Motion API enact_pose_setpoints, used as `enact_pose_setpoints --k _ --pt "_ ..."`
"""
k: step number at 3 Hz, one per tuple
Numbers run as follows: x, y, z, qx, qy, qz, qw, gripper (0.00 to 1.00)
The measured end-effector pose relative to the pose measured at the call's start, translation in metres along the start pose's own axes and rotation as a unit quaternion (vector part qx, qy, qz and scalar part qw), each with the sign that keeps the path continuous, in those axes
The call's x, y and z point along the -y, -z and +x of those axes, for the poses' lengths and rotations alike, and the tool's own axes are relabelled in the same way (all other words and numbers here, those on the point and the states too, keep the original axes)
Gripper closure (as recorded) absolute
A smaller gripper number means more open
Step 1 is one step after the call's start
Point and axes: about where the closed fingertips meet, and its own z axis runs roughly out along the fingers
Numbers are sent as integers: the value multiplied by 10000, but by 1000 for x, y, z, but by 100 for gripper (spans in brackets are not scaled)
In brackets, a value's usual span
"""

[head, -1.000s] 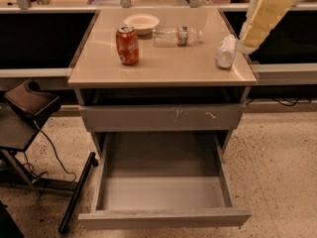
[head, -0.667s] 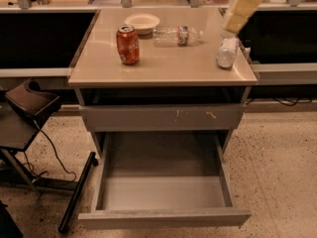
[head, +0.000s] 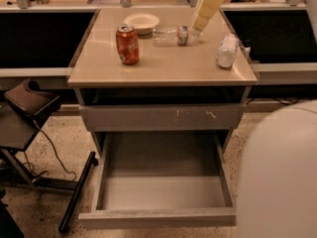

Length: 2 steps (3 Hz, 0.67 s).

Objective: Place water bottle into middle drawer

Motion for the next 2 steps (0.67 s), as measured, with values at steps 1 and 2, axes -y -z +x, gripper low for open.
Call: enact_pose_setpoints --k 1,2 --pt "21 -32 13 315 -418 -65 9986 0" --pt "41 -42 15 674 -700 122 9952 0"
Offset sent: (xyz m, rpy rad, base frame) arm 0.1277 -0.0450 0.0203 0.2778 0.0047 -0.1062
